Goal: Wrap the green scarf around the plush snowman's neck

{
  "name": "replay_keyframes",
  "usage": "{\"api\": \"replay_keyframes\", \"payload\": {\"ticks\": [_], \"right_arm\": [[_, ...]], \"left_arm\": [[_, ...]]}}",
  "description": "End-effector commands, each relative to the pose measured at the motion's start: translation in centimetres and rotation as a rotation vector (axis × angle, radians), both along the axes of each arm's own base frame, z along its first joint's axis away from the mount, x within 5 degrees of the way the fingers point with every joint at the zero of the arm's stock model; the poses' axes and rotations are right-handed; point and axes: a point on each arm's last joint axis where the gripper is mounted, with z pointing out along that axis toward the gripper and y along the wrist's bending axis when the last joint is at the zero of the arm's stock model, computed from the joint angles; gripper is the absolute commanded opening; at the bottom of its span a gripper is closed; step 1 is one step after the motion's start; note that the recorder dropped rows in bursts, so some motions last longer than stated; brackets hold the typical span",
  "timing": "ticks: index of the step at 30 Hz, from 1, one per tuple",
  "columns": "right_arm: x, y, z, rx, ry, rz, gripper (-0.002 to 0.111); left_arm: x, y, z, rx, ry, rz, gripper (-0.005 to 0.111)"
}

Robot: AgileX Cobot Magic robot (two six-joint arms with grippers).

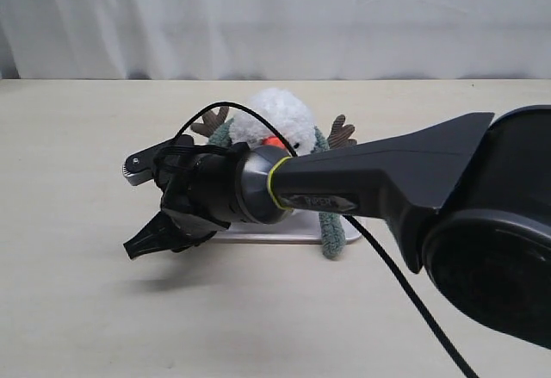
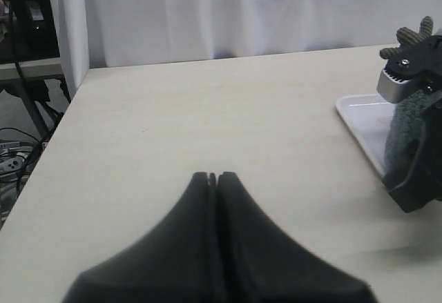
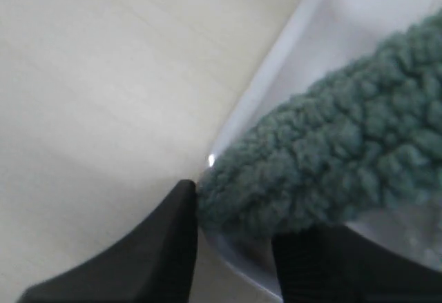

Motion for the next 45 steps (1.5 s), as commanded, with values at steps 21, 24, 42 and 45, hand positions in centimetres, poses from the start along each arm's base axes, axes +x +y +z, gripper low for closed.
{"api": "replay_keyframes", "payload": {"ticks": [21,24,42,45], "right_arm": [[-0.4,-0.8,2.4,-0.056,0.018,-0.008,0.029],[-0.5,-1.0,2.4,-0.078,0.026,-0.016,0.029],[-1.3,-3.2,2.1,-0.372,0.117,0.051,0.004],[-1.5,-3.7,2.0,-0.432,0.147,0.057,0.004]], "left_arm": [[0.0,0.0,0.0,0.0,-0.014,0.003,0.0],[0.0,0.0,0.0,0.0,-0.014,0.003,0.0],[0.0,0.0,0.0,0.0,-0.014,0.003,0.0],[0.0,0.0,0.0,0.0,-0.014,0.003,0.0]]}}
